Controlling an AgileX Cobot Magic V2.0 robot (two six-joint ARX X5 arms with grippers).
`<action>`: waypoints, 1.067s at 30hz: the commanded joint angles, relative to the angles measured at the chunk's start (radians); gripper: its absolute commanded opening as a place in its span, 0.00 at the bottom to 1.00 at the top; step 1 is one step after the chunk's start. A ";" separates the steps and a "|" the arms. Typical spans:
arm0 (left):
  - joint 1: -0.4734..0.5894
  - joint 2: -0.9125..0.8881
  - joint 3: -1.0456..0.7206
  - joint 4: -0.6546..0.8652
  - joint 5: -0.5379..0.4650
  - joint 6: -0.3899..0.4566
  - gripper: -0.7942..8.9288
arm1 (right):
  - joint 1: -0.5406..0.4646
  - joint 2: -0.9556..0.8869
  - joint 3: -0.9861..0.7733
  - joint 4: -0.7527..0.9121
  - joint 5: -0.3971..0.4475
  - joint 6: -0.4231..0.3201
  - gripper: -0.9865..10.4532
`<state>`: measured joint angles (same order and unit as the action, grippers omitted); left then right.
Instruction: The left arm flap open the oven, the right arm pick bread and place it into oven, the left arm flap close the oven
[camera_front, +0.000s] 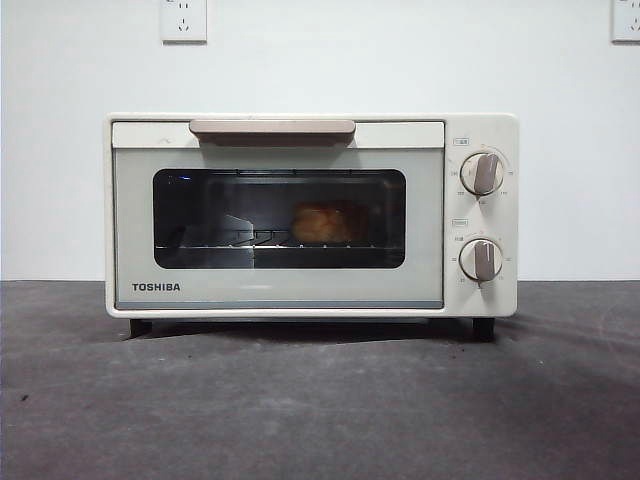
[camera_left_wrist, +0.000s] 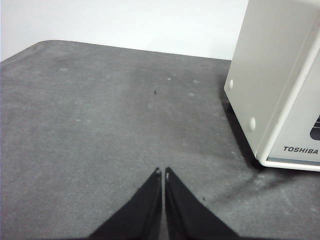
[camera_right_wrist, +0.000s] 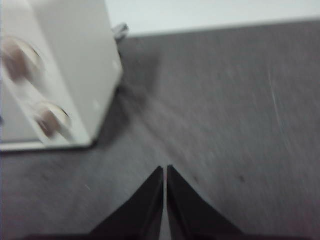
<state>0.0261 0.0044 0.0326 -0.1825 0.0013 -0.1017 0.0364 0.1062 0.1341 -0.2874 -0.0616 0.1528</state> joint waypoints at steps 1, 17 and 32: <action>0.001 -0.001 -0.021 -0.006 -0.004 0.010 0.10 | -0.025 -0.040 -0.032 0.018 -0.017 -0.016 0.09; 0.001 -0.001 -0.021 -0.005 -0.004 0.010 0.10 | -0.034 -0.103 -0.125 0.124 -0.017 -0.037 0.09; 0.001 -0.001 -0.021 -0.005 -0.004 0.010 0.10 | -0.034 -0.103 -0.125 0.133 -0.016 -0.037 0.09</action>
<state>0.0261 0.0044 0.0326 -0.1825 0.0010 -0.0978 0.0036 0.0044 0.0174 -0.1646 -0.0784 0.1261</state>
